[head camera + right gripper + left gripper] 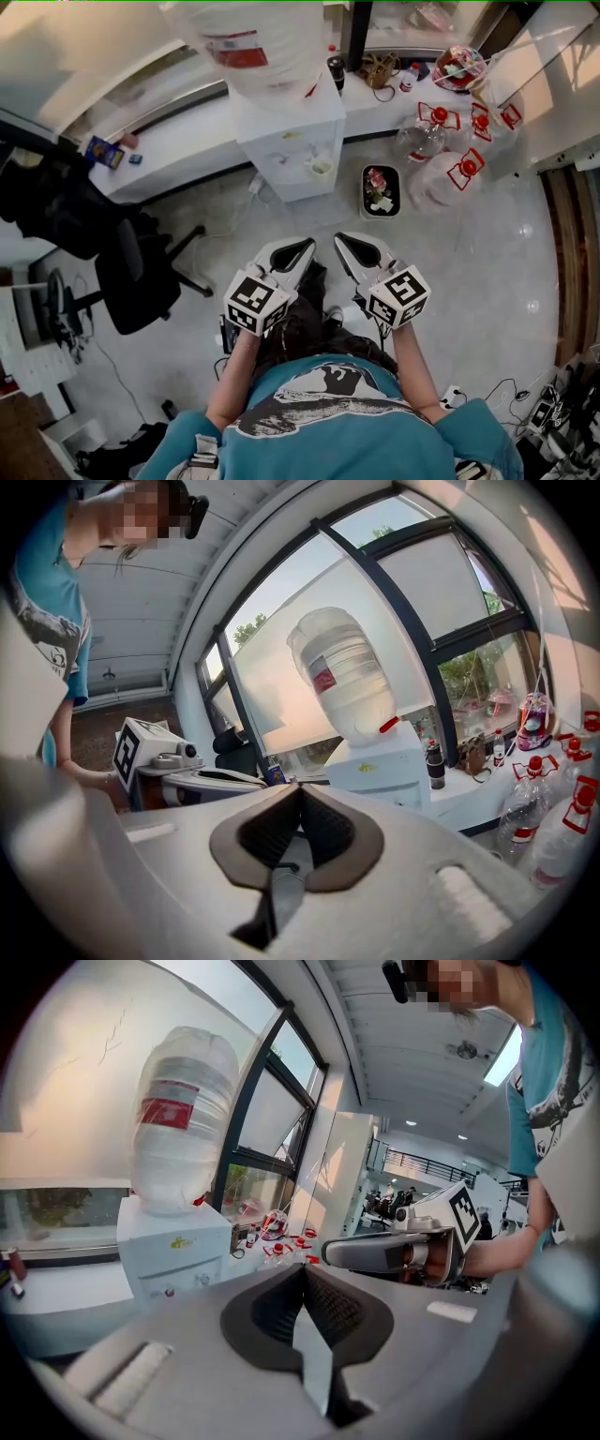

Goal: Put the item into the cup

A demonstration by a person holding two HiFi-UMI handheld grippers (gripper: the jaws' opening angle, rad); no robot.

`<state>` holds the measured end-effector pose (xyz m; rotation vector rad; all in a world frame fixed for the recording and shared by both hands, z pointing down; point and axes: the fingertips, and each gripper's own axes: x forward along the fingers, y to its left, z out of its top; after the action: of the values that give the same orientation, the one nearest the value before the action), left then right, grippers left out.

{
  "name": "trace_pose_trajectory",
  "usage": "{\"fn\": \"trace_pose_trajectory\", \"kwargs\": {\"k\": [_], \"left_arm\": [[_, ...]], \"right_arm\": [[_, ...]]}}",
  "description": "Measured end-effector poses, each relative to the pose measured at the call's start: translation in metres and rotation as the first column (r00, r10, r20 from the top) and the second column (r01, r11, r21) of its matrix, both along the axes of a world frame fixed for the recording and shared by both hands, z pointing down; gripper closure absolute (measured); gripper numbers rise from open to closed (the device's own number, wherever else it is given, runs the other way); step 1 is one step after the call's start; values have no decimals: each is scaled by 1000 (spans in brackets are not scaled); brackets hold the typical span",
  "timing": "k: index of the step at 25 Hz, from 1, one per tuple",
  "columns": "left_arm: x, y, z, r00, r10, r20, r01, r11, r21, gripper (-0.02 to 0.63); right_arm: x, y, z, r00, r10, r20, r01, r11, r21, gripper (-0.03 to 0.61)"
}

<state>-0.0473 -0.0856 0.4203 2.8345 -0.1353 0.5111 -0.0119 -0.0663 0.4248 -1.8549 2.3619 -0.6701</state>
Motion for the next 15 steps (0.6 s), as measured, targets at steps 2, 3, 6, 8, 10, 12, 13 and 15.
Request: {"fn": "trace_pose_trajectory", "kwargs": {"k": [2, 3, 6, 8, 10, 12, 13, 15], "left_arm": [[-11, 16, 2, 1000, -9, 0, 9, 1000, -1, 601], [-17, 25, 2, 1000, -16, 2, 16, 1000, -2, 601], [-37, 47, 3, 999, -40, 7, 40, 999, -1, 601], [-50, 59, 2, 998, -58, 2, 58, 998, 6, 601], [-61, 70, -2, 997, -73, -8, 73, 997, 10, 601], [-70, 78, -5, 996, -82, -16, 83, 996, 16, 601], [-75, 83, -7, 996, -86, -21, 86, 996, 20, 601], [-80, 91, -11, 996, -87, -31, 88, 996, 30, 601]], "right_arm": [[-8, 12, 0, 1000, -10, 0, 10, 1000, 6, 580], [-13, 18, -1, 1000, -16, -1, 16, 1000, 10, 580], [-29, 35, -4, 999, -39, -9, 39, 999, 27, 580], [-40, 47, -8, 998, -53, -19, 54, 998, 38, 580], [-51, 58, -12, 998, -59, -28, 60, 997, 49, 580], [-61, 67, -15, 998, -61, -36, 63, 996, 58, 580], [-66, 72, -16, 997, -62, -41, 65, 996, 61, 580], [-72, 82, -20, 996, -65, -54, 68, 995, 68, 578]]}}
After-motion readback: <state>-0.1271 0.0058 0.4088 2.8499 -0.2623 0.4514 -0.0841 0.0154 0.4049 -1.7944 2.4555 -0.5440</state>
